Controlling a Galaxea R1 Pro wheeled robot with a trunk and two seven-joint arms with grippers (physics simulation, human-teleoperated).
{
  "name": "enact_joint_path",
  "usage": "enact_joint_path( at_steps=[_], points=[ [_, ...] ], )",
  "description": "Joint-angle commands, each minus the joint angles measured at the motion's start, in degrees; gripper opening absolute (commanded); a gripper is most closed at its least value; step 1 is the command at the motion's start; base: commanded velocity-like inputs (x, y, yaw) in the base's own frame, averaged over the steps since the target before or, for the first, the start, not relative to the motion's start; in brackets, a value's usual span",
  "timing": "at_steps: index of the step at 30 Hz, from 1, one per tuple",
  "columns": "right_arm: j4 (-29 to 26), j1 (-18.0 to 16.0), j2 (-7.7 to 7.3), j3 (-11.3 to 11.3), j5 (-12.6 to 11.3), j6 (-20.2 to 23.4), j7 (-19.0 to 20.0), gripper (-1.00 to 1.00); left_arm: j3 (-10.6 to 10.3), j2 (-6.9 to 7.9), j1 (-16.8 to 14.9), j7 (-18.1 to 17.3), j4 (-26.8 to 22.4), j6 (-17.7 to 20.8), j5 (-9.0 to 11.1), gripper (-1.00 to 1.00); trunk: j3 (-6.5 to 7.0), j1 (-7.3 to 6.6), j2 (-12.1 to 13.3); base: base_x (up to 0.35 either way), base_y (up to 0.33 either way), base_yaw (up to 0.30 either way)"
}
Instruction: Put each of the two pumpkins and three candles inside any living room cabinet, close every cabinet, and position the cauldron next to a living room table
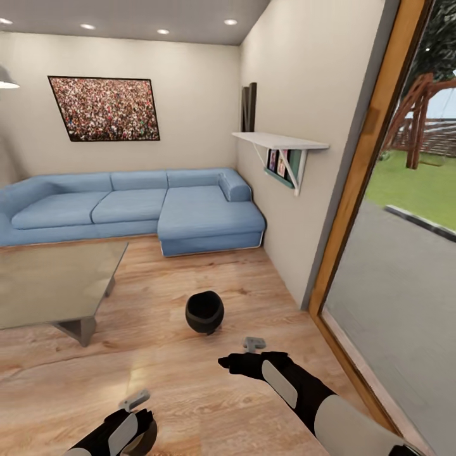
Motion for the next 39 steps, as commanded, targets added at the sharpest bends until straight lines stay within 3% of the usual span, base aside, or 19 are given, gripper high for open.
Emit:
enact_joint_path(
  at_steps=[1,19,39],
  points=[
    [0.0,-0.1,-0.02,0.1,0.0,0.1,0.1,1.0,-0.5,0.06,0.0,0.4,-0.2,0.3,0.4,-1.0,0.17,-0.23,0.4,0.0,0.0,0.283],
    [0.0,-0.1,0.05,0.1,0.0,0.1,0.1,1.0,-0.4,0.06,0.0,0.3,-0.2,0.3,0.4,-1.0,4.06,-4.18,7.6,0.0,0.0,0.283],
    [0.0,-0.1,0.06,0.1,0.0,0.1,0.1,1.0,-0.4,0.06,0.0,0.3,-0.2,0.3,0.2,-1.0,4.79,-4.18,7.6,0.0,0.0,0.283]
  ],
)
